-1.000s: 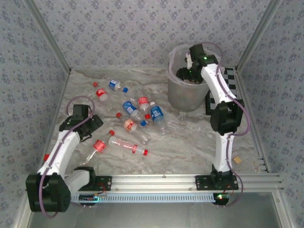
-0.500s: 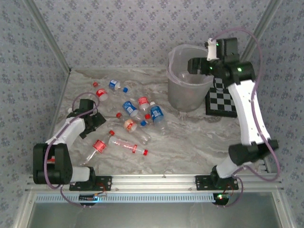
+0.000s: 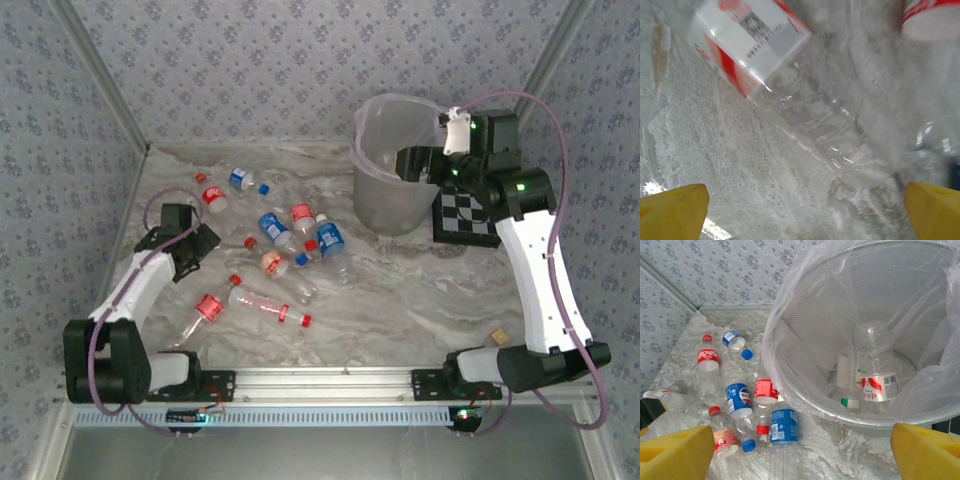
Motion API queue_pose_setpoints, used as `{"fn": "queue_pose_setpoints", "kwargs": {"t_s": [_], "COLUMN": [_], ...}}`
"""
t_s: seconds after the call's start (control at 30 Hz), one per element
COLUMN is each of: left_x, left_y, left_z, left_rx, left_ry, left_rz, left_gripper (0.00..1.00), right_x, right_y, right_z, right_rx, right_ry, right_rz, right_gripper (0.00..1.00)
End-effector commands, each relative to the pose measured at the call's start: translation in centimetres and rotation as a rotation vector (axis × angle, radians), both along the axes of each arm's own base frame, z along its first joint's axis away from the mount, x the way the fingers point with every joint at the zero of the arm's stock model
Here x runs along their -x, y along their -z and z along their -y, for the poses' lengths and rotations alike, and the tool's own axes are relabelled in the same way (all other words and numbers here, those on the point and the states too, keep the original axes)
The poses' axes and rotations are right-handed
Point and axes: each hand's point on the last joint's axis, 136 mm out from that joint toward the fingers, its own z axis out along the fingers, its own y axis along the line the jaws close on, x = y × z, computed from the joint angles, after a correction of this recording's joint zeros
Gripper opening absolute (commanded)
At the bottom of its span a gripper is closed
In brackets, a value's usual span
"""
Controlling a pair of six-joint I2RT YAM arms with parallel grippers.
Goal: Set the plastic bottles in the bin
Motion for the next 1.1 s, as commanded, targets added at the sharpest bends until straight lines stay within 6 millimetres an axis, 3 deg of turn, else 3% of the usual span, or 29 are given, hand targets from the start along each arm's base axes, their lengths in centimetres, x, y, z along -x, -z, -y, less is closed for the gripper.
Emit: {"fn": "queue_pose_setpoints", "kwargs": {"t_s": [0.0, 0.47, 0.9, 1.0, 1.07], "left_x": [-0.6, -5.2, -7.7, -8.0, -7.9], "left_y": [-1.0, 2.2, 4.8, 4.5, 3.0], "left_z": [-1.1, -0.2, -0.8, 0.0, 0.9], "left_rx": [0.005, 0.051, -0.006, 0.014, -0.007], "left_ry": [-0.109, -0.112, -0.095, -0.039, 0.021], "left_rz": [0.073, 0.027, -0.034, -0.055, -0.029], "left_gripper": [1.0, 1.0, 1.0, 1.0, 1.0], "right_x": [1.0, 2.3, 2.0, 2.0, 1.9], "right_y": [-0.9, 0.4, 2.5, 2.8, 3.0], "right_z": [-0.1, 0.5, 0.5, 0.5, 0.5], "right_rx": [-0.033, -0.009, 0.024, 0.028, 0.03], "right_ry": [0.001, 0.006, -0.004, -0.007, -0.005], "right_rz": [0.025, -0.005, -0.048, -0.058, -0.062], "right_gripper": [0.92, 0.92, 0.9, 0.9, 0.9]}}
